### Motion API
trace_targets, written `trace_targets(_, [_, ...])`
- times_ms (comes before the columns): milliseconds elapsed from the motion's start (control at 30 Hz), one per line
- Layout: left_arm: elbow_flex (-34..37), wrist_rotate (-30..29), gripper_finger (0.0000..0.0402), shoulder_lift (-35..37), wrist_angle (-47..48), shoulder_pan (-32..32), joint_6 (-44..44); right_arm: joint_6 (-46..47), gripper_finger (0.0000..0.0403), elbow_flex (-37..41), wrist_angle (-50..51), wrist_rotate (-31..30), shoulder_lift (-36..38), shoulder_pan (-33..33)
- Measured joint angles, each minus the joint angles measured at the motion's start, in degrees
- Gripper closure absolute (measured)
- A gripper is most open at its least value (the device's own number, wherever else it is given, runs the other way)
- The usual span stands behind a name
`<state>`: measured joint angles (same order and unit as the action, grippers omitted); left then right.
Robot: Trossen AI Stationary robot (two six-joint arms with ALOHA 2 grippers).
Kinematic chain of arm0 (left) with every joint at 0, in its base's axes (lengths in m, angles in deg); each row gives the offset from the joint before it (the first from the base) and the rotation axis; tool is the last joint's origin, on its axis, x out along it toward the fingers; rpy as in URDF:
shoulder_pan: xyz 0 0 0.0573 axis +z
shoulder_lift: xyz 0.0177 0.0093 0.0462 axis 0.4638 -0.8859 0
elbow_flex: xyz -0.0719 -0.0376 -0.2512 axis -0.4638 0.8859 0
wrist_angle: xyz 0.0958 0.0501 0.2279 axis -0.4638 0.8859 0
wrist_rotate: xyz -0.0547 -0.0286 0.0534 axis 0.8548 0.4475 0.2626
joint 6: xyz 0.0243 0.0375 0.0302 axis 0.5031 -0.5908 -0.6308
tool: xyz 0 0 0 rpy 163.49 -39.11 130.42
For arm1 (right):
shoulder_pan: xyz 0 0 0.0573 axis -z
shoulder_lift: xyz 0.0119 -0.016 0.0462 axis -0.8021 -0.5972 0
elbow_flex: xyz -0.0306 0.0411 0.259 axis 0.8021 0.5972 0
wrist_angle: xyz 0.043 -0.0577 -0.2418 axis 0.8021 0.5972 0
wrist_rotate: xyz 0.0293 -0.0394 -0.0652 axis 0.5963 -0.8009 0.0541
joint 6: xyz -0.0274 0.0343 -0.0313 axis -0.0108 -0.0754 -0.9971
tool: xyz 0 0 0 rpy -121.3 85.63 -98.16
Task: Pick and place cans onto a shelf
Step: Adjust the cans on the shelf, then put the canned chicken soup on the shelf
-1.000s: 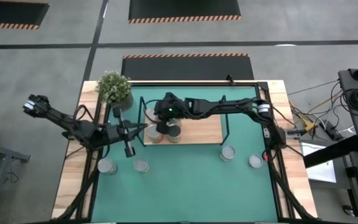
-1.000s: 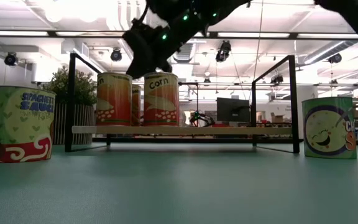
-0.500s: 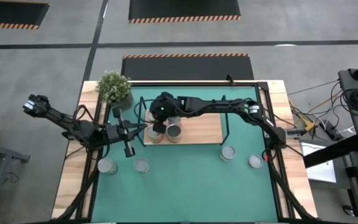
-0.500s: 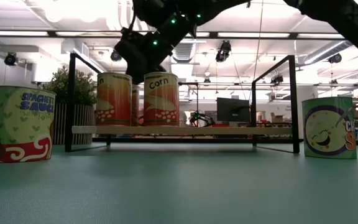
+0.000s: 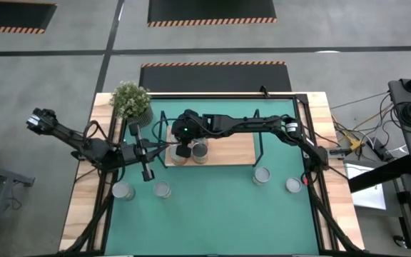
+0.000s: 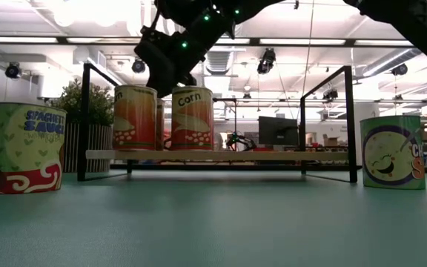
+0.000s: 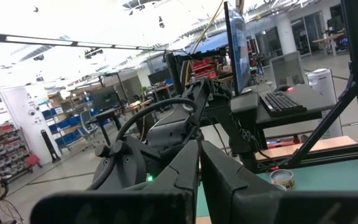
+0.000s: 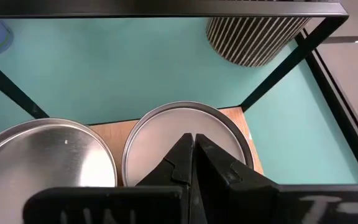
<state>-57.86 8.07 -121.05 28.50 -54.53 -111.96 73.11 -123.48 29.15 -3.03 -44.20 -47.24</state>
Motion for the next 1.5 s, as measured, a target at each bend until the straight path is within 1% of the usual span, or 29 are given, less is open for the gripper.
trace_targets(167, [0.00, -0.02, 0.0402, 0.00, 0.02, 0.00, 0.02, -0.10, 0.0394, 0.11, -0.22, -1.24, 0.13, -0.22])
trace_targets(433, [0.00, -0.09, 0.0402, -0.02, 0.04, 0.00, 0.02, -0.17, 0.0394, 0.22, 0.02, -1.38, 1.10, -0.50])
trace_targets(633, [0.00, -0.26, 0.0402, -0.02, 0.31, -0.09, 0.02, -0.20, 0.0394, 0.22, 0.31, -1.36, 2.77, -1.97])
trace_targets(867, [0.00, -0.80, 0.0402, -0.04, 0.34, -0.17, 0.07, 1.52, 0.0394, 0.49, 9.12, -1.36, 9.61, -6.39])
trace_targets(1033, [0.00, -0.44, 0.0402, -0.09, 0.31, -0.17, 0.22, 5.87, 0.0394, 2.47, 16.60, -1.34, 15.78, -11.41])
trace_targets(1167, [0.00, -0.42, 0.0402, -0.09, 0.31, -0.23, 0.24, 8.94, 0.0394, 7.69, 18.13, -1.34, 21.03, -15.80])
trace_targets(1300, [0.00, -0.39, 0.0402, -0.09, 0.35, -0.41, 0.24, 13.97, 0.0394, 17.13, 15.91, -1.85, 26.83, -19.54])
trace_targets(1433, [0.00, -0.37, 0.0402, -0.09, -0.15, -0.44, 0.24, 20.85, 0.0394, 27.10, 14.16, -6.91, 32.50, -23.44])
trace_targets(1500, [0.00, -0.35, 0.0402, -0.12, -0.65, -0.44, 0.24, 25.46, 0.0394, 31.42, 14.07, -8.32, 35.30, -25.29])
